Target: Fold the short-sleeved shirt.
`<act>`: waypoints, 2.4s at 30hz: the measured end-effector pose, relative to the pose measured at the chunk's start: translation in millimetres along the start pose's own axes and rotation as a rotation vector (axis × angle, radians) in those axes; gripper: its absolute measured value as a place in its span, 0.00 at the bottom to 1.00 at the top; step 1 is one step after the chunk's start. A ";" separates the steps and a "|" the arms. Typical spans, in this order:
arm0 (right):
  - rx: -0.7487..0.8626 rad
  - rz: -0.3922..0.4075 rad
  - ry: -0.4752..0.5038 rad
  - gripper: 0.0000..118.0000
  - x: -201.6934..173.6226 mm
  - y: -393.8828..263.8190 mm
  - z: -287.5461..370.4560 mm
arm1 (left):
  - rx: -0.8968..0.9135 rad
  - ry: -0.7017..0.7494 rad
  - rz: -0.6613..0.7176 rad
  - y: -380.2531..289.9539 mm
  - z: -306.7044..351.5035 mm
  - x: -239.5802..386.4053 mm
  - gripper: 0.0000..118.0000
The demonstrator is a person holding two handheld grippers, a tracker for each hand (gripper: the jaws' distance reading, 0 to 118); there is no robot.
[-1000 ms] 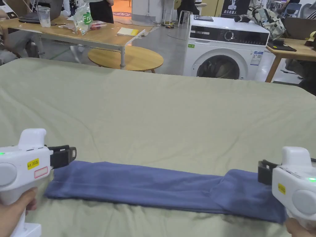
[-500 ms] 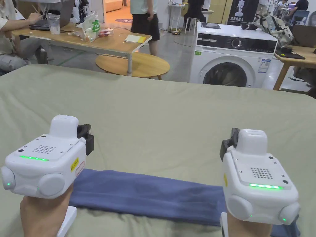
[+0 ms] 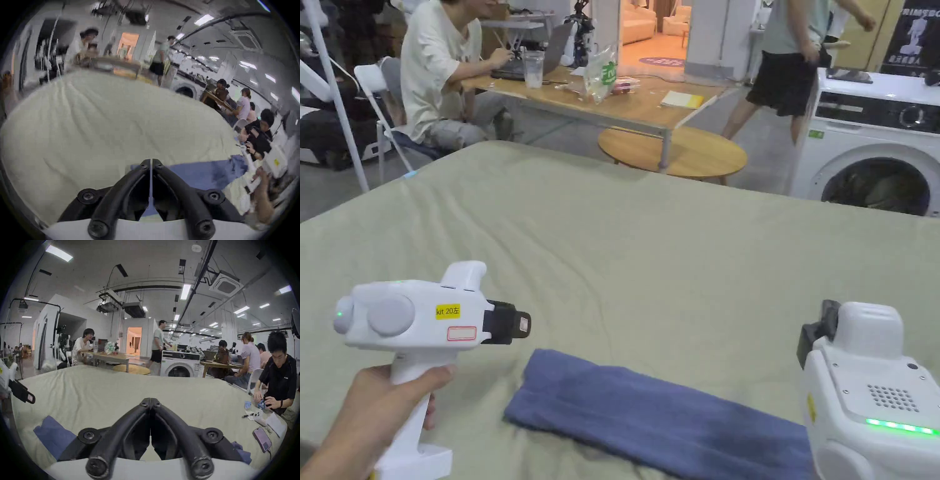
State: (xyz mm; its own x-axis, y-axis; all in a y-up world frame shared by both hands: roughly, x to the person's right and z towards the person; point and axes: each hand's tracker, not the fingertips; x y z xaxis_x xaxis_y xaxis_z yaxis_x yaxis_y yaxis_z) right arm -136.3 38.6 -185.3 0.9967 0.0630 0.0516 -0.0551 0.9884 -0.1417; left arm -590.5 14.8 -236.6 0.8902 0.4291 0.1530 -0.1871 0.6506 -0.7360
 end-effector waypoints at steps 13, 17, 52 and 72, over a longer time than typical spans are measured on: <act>-0.087 0.033 0.054 0.00 -13.7 -20.8 -12.0 | -0.384 -0.410 0.370 -30.5 -76.7 -78.6 0.50; -0.104 0.037 0.046 0.00 -9.6 -24.7 -13.5 | -0.311 -0.549 0.442 -35.9 -104.2 -90.5 0.50; -0.100 0.013 0.069 0.00 18.7 -12.3 -12.0 | -0.110 -0.266 0.260 8.9 30.9 -1.7 0.05; -0.124 -0.015 0.011 0.00 53.2 -17.9 2.6 | -0.490 -0.261 0.156 -34.7 -157.9 170.9 0.05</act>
State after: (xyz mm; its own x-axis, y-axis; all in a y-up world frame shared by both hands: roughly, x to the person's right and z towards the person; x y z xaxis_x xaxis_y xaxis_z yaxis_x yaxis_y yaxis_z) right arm -82.5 24.6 -177.4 0.9980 0.0460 0.0440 -0.0329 0.9644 -0.2625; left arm -366.3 -33.4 -289.0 0.7235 0.6780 0.1300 -0.0387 0.2278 -0.9729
